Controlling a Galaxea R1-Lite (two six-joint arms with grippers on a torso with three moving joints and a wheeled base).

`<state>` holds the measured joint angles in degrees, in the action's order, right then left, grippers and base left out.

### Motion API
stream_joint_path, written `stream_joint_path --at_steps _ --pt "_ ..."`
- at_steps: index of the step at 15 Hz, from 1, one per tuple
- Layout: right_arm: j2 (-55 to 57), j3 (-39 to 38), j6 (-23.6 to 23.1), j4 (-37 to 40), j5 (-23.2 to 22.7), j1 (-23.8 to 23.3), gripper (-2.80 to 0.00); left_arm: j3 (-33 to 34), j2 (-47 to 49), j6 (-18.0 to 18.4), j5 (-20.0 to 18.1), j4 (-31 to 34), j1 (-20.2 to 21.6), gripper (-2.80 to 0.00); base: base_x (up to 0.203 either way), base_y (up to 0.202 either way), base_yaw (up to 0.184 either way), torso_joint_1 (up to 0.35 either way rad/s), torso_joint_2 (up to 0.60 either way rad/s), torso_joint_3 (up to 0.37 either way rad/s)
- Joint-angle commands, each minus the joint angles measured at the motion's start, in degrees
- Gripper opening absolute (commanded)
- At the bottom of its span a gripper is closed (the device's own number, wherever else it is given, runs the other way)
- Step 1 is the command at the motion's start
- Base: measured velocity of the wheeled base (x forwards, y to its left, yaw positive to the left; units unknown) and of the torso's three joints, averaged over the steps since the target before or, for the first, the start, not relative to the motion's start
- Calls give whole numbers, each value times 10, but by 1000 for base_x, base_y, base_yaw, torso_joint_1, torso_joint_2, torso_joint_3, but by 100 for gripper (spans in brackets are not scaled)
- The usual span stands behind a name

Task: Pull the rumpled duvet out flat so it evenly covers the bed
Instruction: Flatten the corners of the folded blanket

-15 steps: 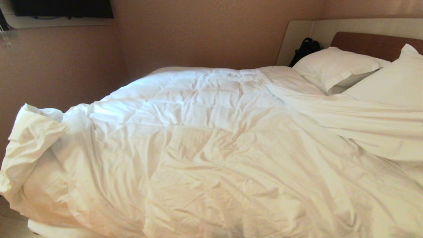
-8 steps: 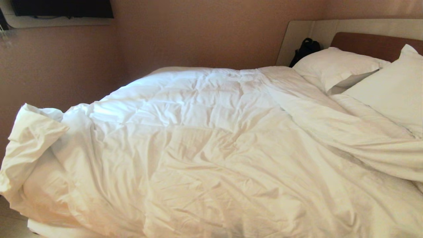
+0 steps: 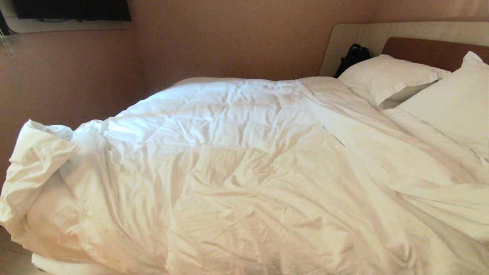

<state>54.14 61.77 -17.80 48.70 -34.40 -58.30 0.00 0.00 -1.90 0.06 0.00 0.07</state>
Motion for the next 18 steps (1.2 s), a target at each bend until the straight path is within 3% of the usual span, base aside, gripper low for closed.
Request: stream_joint_path --at_steps 1,6,8,13,18 --pt "-13 -8 -25 34 -3 8 -280 0 0 0 0 0 0 -280 0 0 0 0 0 0" --pt "-51 -64 -121 115 4 28 -280 0 0 0 0 0 0 -280 0 0 0 0 0 0" --pt "-70 -104 -185 138 40 29 -280 0 0 0 0 0 0 -280 0 0 0 0 0 0" --pt "-90 -164 -202 138 77 62 -280 0 0 0 0 0 0 -280 0 0 0 0 0 0" --pt "-121 -178 -203 143 84 66 -280 0 0 0 0 0 0 -280 0 0 0 0 0 0"
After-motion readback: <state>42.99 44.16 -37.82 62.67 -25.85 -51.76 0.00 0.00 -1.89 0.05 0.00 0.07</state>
